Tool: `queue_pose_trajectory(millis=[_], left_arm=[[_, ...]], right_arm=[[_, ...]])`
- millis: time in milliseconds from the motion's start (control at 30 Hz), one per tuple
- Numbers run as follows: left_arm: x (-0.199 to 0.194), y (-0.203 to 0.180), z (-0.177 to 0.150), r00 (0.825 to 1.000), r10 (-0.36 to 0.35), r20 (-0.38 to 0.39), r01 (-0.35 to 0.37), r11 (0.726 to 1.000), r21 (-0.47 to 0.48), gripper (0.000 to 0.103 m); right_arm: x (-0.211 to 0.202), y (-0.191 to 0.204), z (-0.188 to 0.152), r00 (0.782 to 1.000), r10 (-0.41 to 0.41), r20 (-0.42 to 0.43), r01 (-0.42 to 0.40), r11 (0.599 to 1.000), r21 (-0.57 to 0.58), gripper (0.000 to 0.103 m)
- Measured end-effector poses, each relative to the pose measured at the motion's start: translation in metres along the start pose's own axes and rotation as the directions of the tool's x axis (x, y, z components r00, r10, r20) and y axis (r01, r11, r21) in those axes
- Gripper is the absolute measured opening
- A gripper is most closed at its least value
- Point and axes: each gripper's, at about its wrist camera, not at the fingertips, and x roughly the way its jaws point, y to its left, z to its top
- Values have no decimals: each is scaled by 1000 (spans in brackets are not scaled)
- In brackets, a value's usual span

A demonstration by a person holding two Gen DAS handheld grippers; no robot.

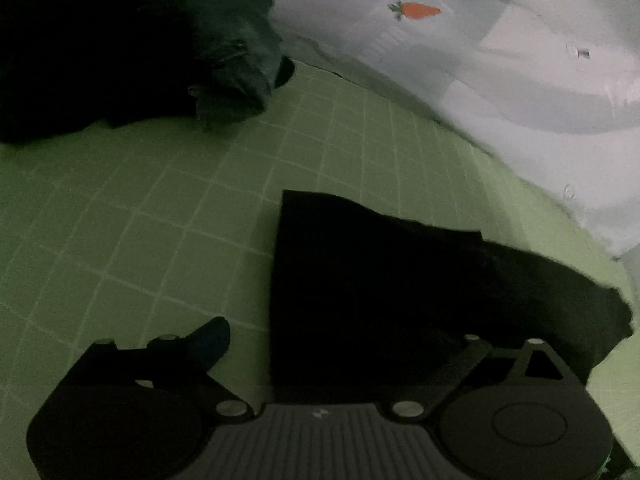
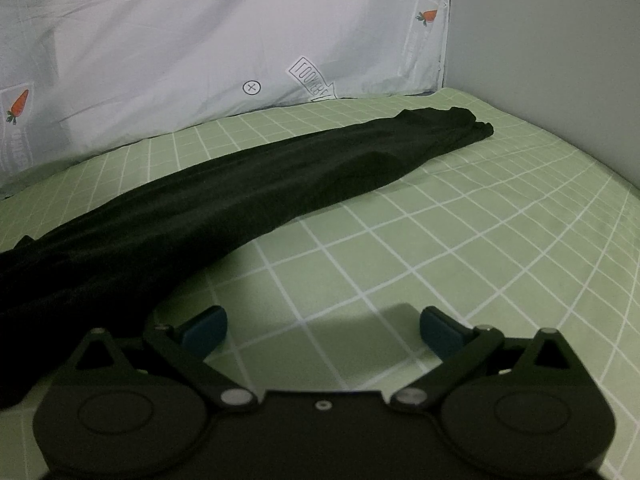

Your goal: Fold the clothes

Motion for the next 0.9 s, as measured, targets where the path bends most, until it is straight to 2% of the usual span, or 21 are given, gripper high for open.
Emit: queue_pose_trajectory(millis=[33,100,167,200,233,267,367,467,567,600,667,700,733,767,800,833,867,900], left_arm=[[1,-6,-2,1000,30,-1,-30,999,32,96],[4,-19,-6,995,98,9,-98,991,93,87],[1,-25,-10,996,85,21,-87,989,120,50],[0,-28,-12,997,78,27,-81,988,134,41],[-1,-27,-11,998,57,18,-59,992,110,28],[-2,-27,-10,999,52,15,-53,993,102,20],[-4,-26,-2,999,39,-2,-39,998,59,15],[-17,-29,3,1000,-10,9,10,1000,21,14],[-27,-38,14,991,-130,42,132,990,-57,14],[-33,-46,17,981,-188,55,191,981,-46,14],[-41,-65,20,946,-318,67,319,948,-15,14],[-45,-73,21,900,-432,59,434,901,-28,15],[-46,-78,23,834,-549,54,552,832,-53,19],[-45,-83,24,758,-649,55,652,754,-86,32],[-44,-88,24,727,-684,60,686,720,-101,41],[-44,-92,25,694,-717,66,719,686,-115,59],[-45,-94,24,715,-696,70,699,709,-92,67],[-46,-95,24,735,-674,75,678,732,-68,67]], right_arm=[[0,0,0,1000,0,0,0,1000,1,103],[0,0,0,1000,0,1,0,1000,1,103],[0,1,0,1000,0,0,0,1000,0,103],[0,0,0,1000,1,0,-1,1000,0,103],[0,0,0,1000,1,1,-1,1000,0,103],[0,0,0,1000,1,1,-1,1000,1,103],[0,-1,1,1000,4,-1,-4,1000,-2,103],[0,-1,0,1000,3,0,-3,1000,-1,103],[0,0,0,1000,4,0,-4,1000,0,103],[0,0,0,1000,5,0,-5,1000,0,103],[0,0,0,1000,6,0,-6,1000,0,103],[0,0,0,1000,6,0,-6,1000,-1,103],[0,0,1,1000,7,0,-7,1000,-1,103],[0,1,1,1000,7,0,-7,1000,-1,103],[0,1,1,1000,7,-1,-7,1000,-1,103],[0,1,1,1000,8,-1,-8,1000,0,103],[0,1,1,1000,10,-2,-10,1000,-1,103],[0,0,2,1000,17,-11,-17,1000,-4,103]])
